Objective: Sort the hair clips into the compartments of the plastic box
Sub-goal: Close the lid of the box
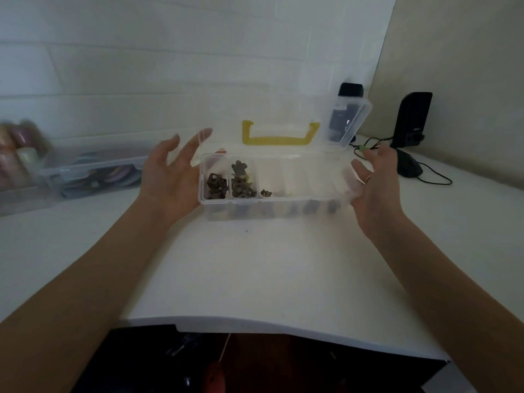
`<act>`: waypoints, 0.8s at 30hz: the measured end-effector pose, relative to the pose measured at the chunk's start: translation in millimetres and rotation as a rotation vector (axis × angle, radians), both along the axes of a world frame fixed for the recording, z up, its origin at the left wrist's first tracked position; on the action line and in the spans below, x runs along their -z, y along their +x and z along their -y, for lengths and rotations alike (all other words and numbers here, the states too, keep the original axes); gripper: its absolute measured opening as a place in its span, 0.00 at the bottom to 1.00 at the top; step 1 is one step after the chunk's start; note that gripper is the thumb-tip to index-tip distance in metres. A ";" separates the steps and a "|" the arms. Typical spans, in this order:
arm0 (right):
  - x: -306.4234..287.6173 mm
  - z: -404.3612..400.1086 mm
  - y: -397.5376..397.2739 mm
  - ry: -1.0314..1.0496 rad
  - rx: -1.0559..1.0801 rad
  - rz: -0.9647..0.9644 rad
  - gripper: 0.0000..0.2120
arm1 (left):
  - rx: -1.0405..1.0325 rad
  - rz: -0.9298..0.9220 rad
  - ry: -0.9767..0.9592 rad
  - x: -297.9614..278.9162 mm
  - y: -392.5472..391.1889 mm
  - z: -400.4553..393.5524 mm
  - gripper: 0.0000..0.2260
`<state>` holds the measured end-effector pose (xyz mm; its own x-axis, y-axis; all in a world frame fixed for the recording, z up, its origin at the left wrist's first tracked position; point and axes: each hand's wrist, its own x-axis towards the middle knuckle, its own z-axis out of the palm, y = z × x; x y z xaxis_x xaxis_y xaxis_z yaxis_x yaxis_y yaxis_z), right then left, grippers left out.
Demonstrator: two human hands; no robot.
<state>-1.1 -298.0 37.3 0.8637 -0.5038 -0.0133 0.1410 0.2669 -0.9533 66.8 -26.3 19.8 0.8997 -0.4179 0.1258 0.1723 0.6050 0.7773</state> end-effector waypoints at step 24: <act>22.1 -3.4 -17.5 -0.566 -0.127 0.062 0.10 | -0.339 0.307 0.635 7.0 -28.6 15.6 0.16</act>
